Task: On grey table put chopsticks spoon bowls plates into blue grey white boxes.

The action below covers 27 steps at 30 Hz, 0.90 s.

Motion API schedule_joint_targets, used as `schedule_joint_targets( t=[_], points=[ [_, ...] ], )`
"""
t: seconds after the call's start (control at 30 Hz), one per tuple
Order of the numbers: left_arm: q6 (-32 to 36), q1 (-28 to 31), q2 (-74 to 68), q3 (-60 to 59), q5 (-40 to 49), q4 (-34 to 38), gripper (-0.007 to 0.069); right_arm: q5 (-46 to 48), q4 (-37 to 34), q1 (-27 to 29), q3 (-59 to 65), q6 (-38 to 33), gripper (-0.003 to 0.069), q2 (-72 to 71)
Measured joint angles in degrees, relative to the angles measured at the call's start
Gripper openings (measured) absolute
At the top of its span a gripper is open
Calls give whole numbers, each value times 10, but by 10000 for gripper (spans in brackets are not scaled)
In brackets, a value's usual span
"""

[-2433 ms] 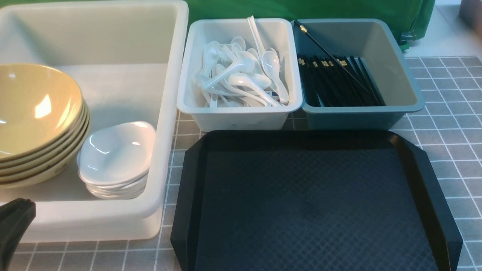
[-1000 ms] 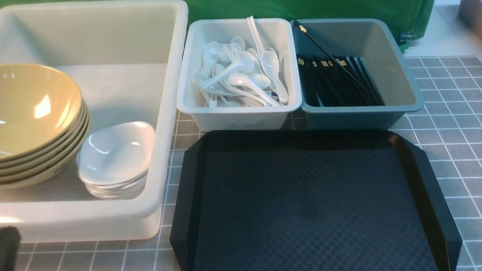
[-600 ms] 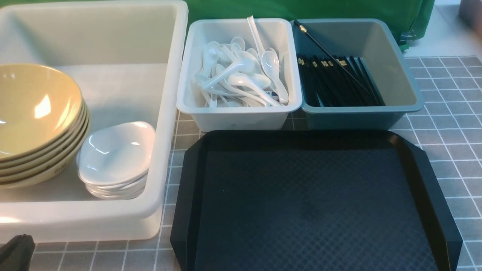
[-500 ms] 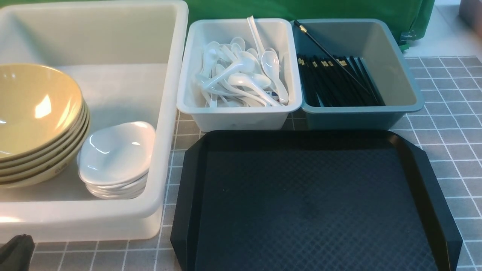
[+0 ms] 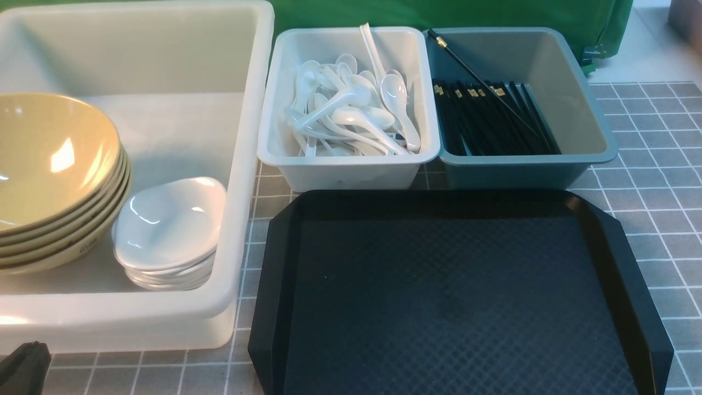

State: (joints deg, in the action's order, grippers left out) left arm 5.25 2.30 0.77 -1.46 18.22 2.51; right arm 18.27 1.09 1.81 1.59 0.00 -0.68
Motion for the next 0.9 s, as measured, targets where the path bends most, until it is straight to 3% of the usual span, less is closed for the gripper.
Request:
schedule_joint_targets(
  t=[0.9],
  points=[
    [0, 0, 0, 0, 0, 2, -8, 0, 0, 0, 0, 0, 130, 0]
  ],
)
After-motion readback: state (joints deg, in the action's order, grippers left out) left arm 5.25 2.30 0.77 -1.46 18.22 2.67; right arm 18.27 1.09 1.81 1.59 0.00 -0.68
